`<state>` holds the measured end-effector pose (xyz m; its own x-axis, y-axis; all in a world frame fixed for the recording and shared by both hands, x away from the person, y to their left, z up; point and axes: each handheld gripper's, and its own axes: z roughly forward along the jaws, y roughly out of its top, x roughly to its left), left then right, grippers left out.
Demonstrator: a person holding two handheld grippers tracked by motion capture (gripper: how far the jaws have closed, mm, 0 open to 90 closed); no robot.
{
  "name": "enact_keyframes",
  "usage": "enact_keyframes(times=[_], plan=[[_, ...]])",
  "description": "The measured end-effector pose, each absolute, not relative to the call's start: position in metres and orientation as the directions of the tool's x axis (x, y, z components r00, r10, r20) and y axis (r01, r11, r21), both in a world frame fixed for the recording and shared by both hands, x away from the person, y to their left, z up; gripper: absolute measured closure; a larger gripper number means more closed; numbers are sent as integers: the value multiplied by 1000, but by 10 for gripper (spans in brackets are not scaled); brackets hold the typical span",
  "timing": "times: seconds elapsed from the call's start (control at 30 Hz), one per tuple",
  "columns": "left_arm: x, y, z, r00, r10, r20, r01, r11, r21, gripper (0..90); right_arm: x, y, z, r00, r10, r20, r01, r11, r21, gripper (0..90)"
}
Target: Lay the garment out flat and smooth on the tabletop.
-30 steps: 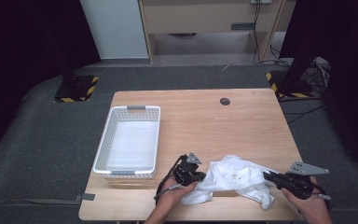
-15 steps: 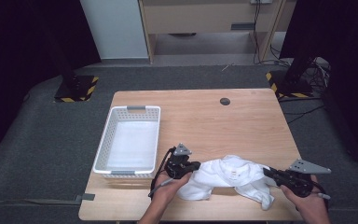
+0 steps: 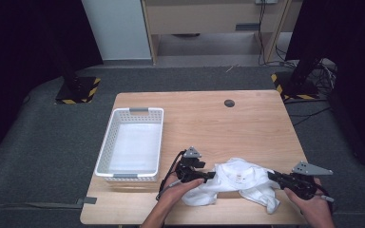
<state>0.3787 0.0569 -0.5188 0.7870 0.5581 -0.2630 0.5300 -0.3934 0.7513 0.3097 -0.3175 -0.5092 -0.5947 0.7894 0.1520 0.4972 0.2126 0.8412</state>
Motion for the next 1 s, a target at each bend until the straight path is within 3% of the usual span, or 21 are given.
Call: enact_keyframes(times=[0.07,0.13,0.23,0.27,0.37,0.47,0.73,0.83,0.9,1.0], plan=[[381,56,-522,793,541,-279,536,-403,741,285,310,-318,-509,-595,789,154,498,211,841,847],[382,54,-523,807,517,-287,531,-419,737,327,310,-318,-509,-595,789,153,497,212,841,846],[380,48,-523,830,470,-299,524,-474,708,464,309,-317,-507,-595,789,154,494,208,844,847],[379,47,-523,835,463,-297,521,-493,697,552,309,-317,-506,-596,788,153,492,208,846,847],[374,48,-519,833,460,-306,530,-507,680,762,307,-315,-502,-601,784,155,488,206,848,850],[370,51,-508,820,471,-325,549,-486,680,900,305,-313,-495,-605,782,151,484,210,850,853],[372,53,-483,810,515,-282,542,-470,697,896,308,-310,-471,-628,770,112,449,242,860,855],[382,46,-495,809,494,-318,560,-487,670,701,311,-312,-471,-625,774,107,457,251,854,855],[385,39,-505,811,481,-333,567,-504,652,482,314,-313,-472,-618,779,108,462,249,851,855],[384,33,-517,821,466,-330,559,-538,631,407,319,-315,-473,-605,787,123,474,232,849,855]])
